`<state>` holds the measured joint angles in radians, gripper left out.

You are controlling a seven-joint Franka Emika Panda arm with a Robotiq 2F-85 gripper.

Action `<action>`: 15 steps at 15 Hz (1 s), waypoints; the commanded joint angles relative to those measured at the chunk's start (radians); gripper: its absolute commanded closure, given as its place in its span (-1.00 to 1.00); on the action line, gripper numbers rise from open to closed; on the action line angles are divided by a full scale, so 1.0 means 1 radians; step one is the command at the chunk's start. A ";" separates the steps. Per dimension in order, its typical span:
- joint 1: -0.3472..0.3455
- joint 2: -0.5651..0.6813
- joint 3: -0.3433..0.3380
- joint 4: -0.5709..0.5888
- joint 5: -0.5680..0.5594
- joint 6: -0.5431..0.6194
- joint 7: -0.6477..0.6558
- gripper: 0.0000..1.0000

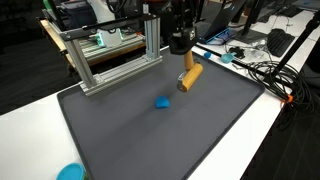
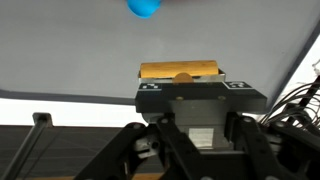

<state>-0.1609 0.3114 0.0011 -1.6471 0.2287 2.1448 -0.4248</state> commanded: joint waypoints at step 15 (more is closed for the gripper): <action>-0.133 -0.084 0.090 -0.200 0.064 0.233 -0.840 0.57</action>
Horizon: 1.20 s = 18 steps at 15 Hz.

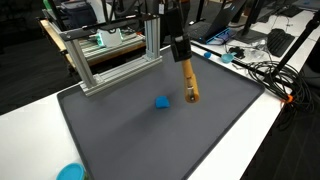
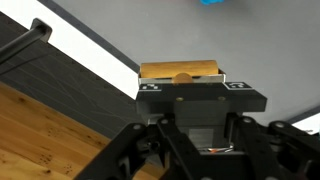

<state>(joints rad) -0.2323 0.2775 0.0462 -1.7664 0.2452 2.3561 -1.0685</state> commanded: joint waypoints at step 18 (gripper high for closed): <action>-0.007 -0.036 -0.021 -0.056 -0.108 -0.148 -0.515 0.57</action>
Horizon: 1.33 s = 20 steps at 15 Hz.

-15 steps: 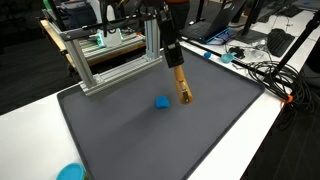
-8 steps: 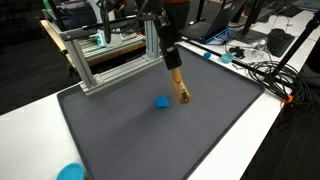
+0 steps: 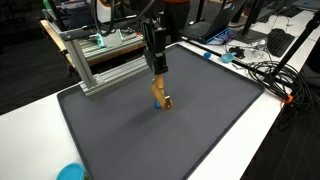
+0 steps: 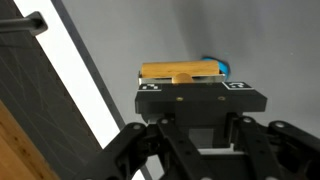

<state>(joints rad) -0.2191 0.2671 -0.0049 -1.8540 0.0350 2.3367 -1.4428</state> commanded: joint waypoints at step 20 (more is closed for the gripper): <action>0.087 0.050 -0.061 0.091 -0.137 -0.394 0.435 0.57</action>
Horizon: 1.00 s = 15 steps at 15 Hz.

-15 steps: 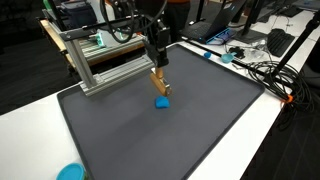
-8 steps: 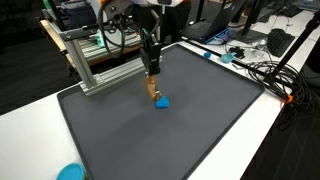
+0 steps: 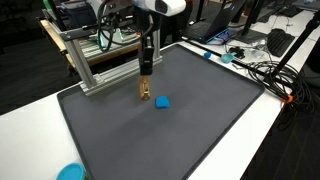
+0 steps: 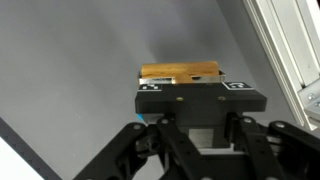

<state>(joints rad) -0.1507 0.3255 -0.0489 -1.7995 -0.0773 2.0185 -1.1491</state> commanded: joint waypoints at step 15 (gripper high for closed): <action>-0.017 0.002 0.018 0.019 0.047 -0.025 0.149 0.57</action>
<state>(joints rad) -0.1450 0.3369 -0.0504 -1.7749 -0.0757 1.9648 -0.9534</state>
